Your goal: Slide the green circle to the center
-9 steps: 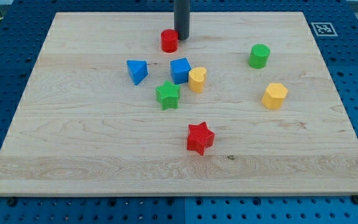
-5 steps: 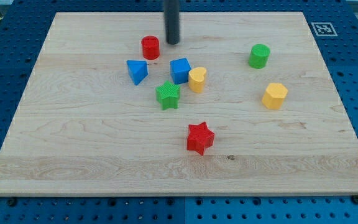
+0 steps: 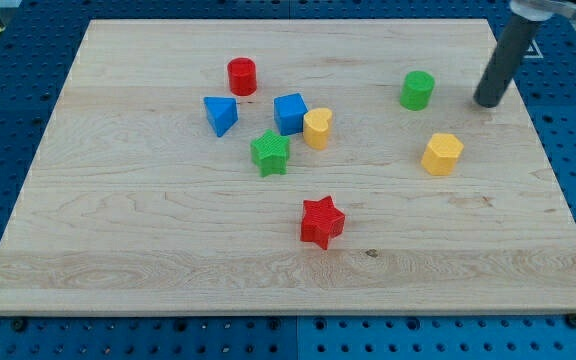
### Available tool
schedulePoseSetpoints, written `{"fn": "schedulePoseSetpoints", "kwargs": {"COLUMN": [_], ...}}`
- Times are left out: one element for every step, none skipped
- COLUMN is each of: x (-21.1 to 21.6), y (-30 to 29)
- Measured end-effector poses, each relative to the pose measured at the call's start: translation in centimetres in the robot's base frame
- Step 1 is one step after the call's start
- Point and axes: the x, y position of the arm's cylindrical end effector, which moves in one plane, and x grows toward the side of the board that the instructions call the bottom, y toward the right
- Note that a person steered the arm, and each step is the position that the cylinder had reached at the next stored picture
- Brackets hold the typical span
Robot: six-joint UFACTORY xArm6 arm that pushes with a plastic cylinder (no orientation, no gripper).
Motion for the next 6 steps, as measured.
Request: {"fn": "schedulePoseSetpoints", "kwargs": {"x": [-0.4, -2.8, -3.5, -3.5, -3.5, -3.5], "y": [-5.9, -8.2, -8.2, -9.1, -13.6, -15.3]}}
